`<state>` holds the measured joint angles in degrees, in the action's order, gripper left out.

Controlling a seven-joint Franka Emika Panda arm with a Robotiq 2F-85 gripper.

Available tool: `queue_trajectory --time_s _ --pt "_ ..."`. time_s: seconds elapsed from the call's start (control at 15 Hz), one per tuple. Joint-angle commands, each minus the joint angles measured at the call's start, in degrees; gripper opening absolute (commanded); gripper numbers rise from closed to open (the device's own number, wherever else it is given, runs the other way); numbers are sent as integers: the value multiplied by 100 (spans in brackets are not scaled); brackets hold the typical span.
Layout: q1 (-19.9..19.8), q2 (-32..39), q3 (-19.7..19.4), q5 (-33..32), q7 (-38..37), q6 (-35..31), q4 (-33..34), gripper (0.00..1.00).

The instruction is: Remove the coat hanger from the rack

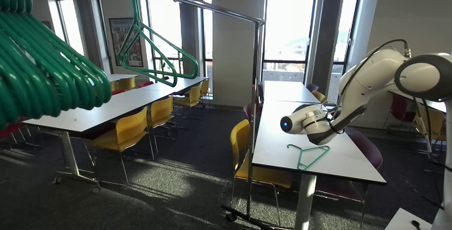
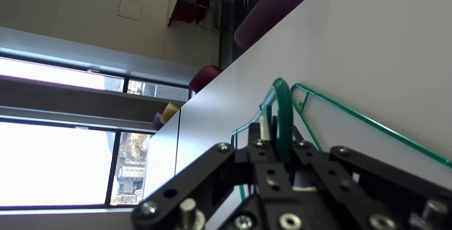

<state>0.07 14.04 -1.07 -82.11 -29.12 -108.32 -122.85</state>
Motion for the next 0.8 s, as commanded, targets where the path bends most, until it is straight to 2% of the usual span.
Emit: queue_trajectory --time_s 0.0,0.4,0.73 --pt "56 984 47 153 -135 555 651 2" --pt "78 2453 18 248 -139 707 1743 2" --pt "104 3218 -43 272 -314 932 2562 2"
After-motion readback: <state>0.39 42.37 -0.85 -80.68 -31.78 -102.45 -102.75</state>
